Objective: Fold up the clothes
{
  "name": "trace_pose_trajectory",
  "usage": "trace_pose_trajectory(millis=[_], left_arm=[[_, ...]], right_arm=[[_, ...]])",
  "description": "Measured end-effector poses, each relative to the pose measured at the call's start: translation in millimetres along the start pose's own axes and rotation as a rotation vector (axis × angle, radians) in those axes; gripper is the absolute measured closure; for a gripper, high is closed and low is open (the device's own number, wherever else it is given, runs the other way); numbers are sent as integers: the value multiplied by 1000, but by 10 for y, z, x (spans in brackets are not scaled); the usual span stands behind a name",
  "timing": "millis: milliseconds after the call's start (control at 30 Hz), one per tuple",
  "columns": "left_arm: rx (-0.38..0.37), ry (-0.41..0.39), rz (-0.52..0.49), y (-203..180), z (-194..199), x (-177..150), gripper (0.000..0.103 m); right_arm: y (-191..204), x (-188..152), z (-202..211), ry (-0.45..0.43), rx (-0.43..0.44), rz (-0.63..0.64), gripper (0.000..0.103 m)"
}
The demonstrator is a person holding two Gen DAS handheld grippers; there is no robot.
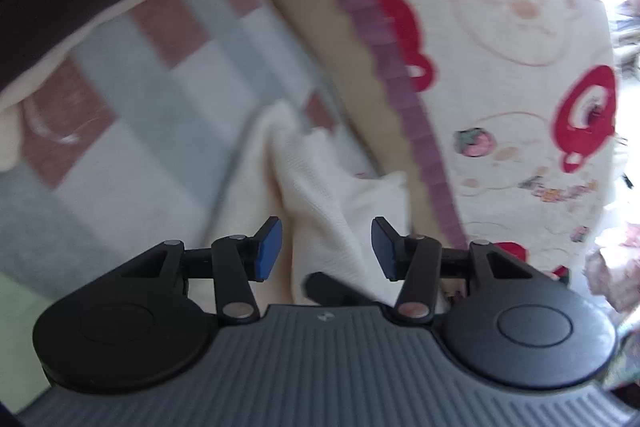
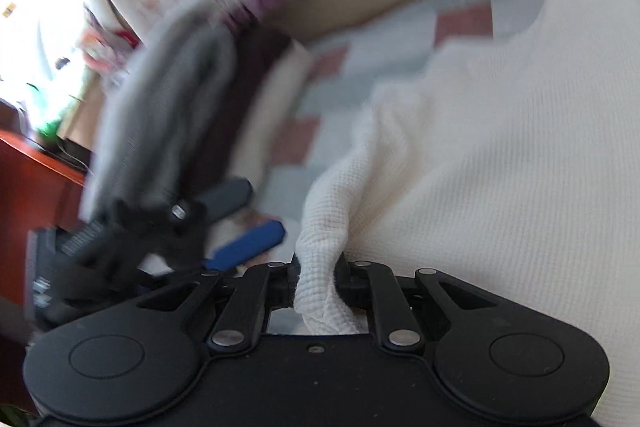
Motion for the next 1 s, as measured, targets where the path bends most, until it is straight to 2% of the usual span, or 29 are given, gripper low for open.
trace_pose_trajectory(millis=[67,133,167,200,267,333,400,467,500,600,767,867,900,933,967,1000], left_arm=[[30,11,16,58,-20,18,55],[18,23,31,75,-52,34,54],[12,32,36,75,-78,40,54],[13,40,36,69,-107,43,54],[26,59,27,57,-167,43,54],[40,76,15,46,-199,15,54],[43,89,13,44,-213,-52,54],[51,114,8,43,-234,-114,54],[60,120,-1,36,-242,-125,54],[89,131,-24,14,-275,-140,53],[155,145,-73,-22,-374,-155,48],[220,192,-164,-73,-545,-187,45],[256,198,-212,-104,-613,-193,49],[305,190,-263,-142,-669,-194,76],[344,170,-313,-197,-677,-199,93],[374,142,-363,-269,-644,-208,95]], right_arm=[[41,-97,-37,16,-53,93,89],[82,-191,-72,31,-106,186,88],[101,-238,-89,39,-133,233,84],[121,-284,-106,47,-160,280,75],[160,-374,-139,63,-213,373,71],[198,-491,-98,64,-236,442,61],[218,-695,180,24,-157,427,50],[159,-886,418,17,-105,410,48],[112,-964,532,10,-112,409,48],[-74,-1122,867,-32,-218,399,48],[-425,-1201,1257,-99,-366,267,48],[-612,-1219,1329,-109,-332,126,48],[-670,-1218,1341,-110,-303,79,48],[-724,-1208,1350,-110,-263,33,48],[-779,-1202,1349,-111,-228,-12,48],[-812,-1206,1335,-109,-204,-43,48]])
Point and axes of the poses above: each gripper's, at about its wrist camera, not at the fingertips, and z roughly against the way its jaws point, y to its left, x to its top, the point moved 7 cm from there along -z, roughly the way its jaws point, and after that the axes turned 14 degrees about y, right-handed, at the moved point
